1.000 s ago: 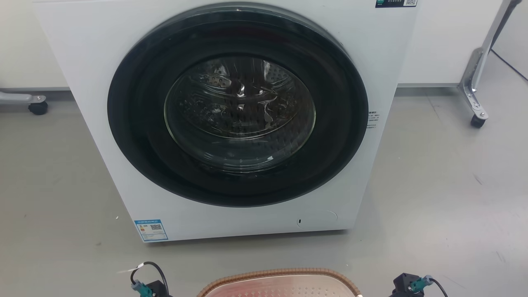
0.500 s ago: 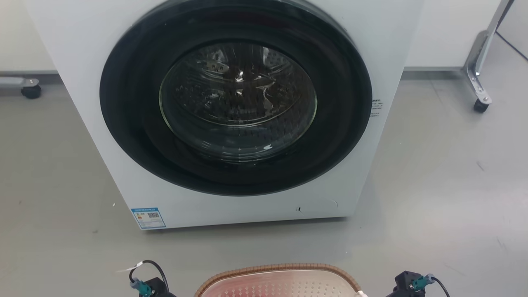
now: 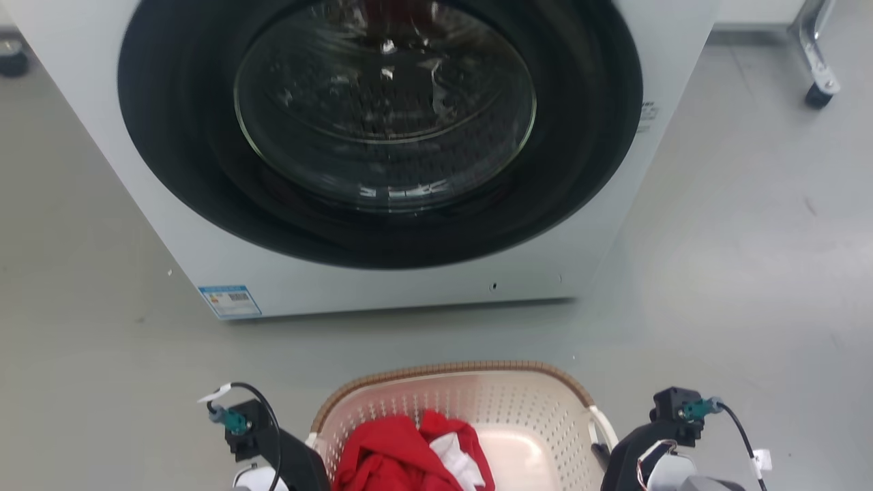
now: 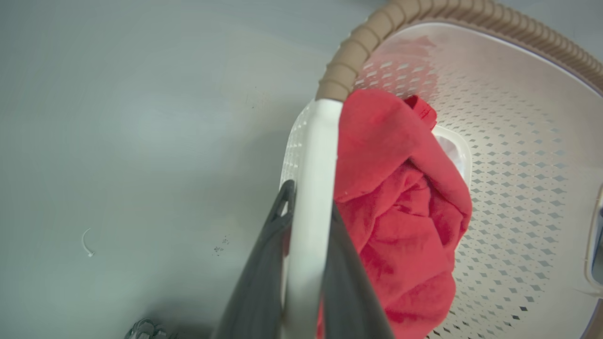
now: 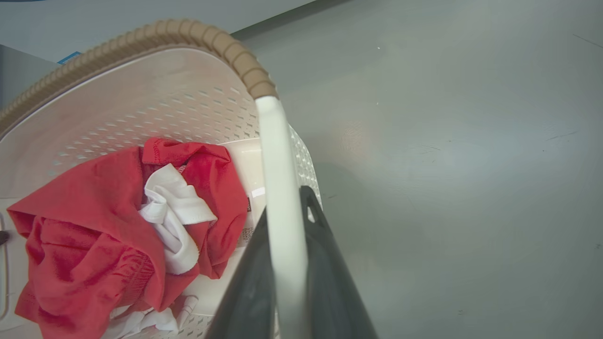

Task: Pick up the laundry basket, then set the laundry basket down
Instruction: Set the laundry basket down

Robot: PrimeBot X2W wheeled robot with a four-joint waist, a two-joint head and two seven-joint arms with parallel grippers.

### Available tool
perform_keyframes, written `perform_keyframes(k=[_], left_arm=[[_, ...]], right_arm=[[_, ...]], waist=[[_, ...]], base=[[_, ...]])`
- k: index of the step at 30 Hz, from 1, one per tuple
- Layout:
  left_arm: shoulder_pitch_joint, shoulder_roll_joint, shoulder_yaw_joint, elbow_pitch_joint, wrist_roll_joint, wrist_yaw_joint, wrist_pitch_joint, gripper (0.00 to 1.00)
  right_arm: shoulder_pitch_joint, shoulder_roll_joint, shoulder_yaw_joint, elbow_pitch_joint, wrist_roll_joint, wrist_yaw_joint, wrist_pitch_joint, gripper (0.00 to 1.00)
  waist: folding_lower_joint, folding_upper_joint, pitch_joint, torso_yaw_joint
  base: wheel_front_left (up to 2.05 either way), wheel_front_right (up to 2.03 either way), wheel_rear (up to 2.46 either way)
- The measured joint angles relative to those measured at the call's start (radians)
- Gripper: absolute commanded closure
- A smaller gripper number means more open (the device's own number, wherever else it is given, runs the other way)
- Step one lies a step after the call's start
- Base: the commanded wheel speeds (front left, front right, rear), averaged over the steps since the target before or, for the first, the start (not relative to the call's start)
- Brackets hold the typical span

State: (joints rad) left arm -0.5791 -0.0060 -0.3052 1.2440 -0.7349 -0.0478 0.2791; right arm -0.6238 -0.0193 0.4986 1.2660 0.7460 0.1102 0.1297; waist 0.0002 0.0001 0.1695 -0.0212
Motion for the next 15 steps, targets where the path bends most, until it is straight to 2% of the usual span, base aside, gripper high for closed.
perform_keyframes(k=[15], left_arm=[[-0.130,0.008,-0.011,-0.038,0.017,0.004,-0.079,1.00]], right_arm=[[-0.131,-0.021,0.014,-0.038,-0.035,-0.006,-0.089,1.00]], waist=[[0.0000,0.0000,0.206,-0.008]], base=[[0.00,0.00,0.00]])
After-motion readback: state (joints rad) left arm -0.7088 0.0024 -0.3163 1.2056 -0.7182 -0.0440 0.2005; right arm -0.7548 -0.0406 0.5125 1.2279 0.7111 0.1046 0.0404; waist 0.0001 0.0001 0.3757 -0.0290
